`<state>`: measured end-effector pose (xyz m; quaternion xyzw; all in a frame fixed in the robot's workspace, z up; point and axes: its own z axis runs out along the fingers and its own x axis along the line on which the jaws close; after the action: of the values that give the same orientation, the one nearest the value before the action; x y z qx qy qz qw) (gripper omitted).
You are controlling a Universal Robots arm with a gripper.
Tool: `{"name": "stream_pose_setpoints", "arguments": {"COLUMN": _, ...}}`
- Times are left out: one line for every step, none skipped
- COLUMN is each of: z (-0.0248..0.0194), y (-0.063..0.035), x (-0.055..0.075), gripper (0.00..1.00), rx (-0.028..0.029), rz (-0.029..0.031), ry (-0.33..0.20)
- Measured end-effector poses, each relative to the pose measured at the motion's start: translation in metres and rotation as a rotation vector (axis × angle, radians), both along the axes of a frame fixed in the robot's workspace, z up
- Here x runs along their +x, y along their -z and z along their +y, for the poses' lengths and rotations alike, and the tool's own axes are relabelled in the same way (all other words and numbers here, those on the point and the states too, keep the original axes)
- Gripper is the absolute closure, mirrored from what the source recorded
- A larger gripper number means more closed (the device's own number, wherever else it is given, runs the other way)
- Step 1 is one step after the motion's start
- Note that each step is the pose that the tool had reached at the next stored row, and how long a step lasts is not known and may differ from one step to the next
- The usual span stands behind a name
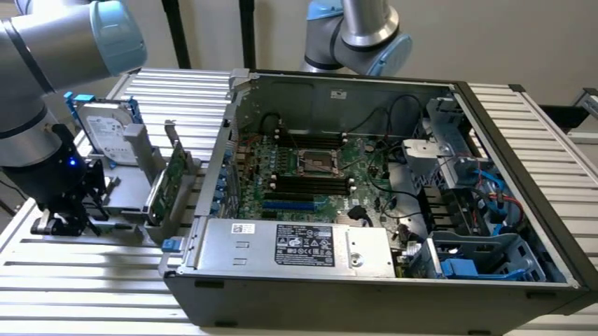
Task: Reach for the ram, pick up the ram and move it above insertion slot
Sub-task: 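Pick up the ram and move it above insertion slot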
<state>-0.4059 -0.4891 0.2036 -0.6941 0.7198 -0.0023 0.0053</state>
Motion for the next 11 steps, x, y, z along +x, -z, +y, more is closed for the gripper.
{"name": "stream_pose_setpoints", "arguments": {"z": 0.0001, "y": 0.0011, "x": 0.0, "gripper": 0.64, "rx": 0.0001, "rz": 0.0006, "ry": 0.0}}
{"name": "stream_pose_setpoints", "arguments": {"z": 0.0001, "y": 0.0018, "x": 0.0, "gripper": 0.64, "rx": 0.0, "rz": 0.0015, "ry": 0.0}}
{"name": "stream_pose_setpoints", "arguments": {"z": 0.0001, "y": 0.0025, "x": 0.0, "gripper": 0.64, "rx": 0.0, "rz": 0.0025, "ry": 0.0}}
{"name": "stream_pose_setpoints", "arguments": {"z": 0.0002, "y": 0.003, "x": 0.0, "gripper": 0.64, "rx": 0.0, "rz": 0.0038, "ry": 0.0}}
{"name": "stream_pose_setpoints", "arguments": {"z": 0.0002, "y": 0.0034, "x": 0.0, "gripper": 0.64, "rx": -0.0001, "rz": 0.0053, "ry": 0.0}}
{"name": "stream_pose_setpoints", "arguments": {"z": 0.0003, "y": 0.0037, "x": 0.0, "gripper": 0.64, "rx": -0.0001, "rz": 0.0067, "ry": 0.0}}
{"name": "stream_pose_setpoints", "arguments": {"z": 0.0004, "y": 0.004, "x": 0.0001, "gripper": 0.64, "rx": -0.0001, "rz": 0.0078, "ry": 0.0}}
{"name": "stream_pose_setpoints", "arguments": {"z": 0.0006, "y": 0.0043, "x": 0.0001, "gripper": 0.64, "rx": 0.0, "rz": 0.0084, "ry": 0.0}}
{"name": "stream_pose_setpoints", "arguments": {"z": 0.0008, "y": 0.0045, "x": 0.0001, "gripper": 0.64, "rx": 0.0001, "rz": 0.0086, "ry": 0.0}}
{"name": "stream_pose_setpoints", "arguments": {"z": 0.0012, "y": 0.0048, "x": 0.0001, "gripper": 0.64, "rx": 0.0002, "rz": 0.0088, "ry": 0.0}}
{"name": "stream_pose_setpoints", "arguments": {"z": 0.0015, "y": 0.0049, "x": 0.0, "gripper": 0.64, "rx": 0.0001, "rz": 0.009, "ry": 0.0}}
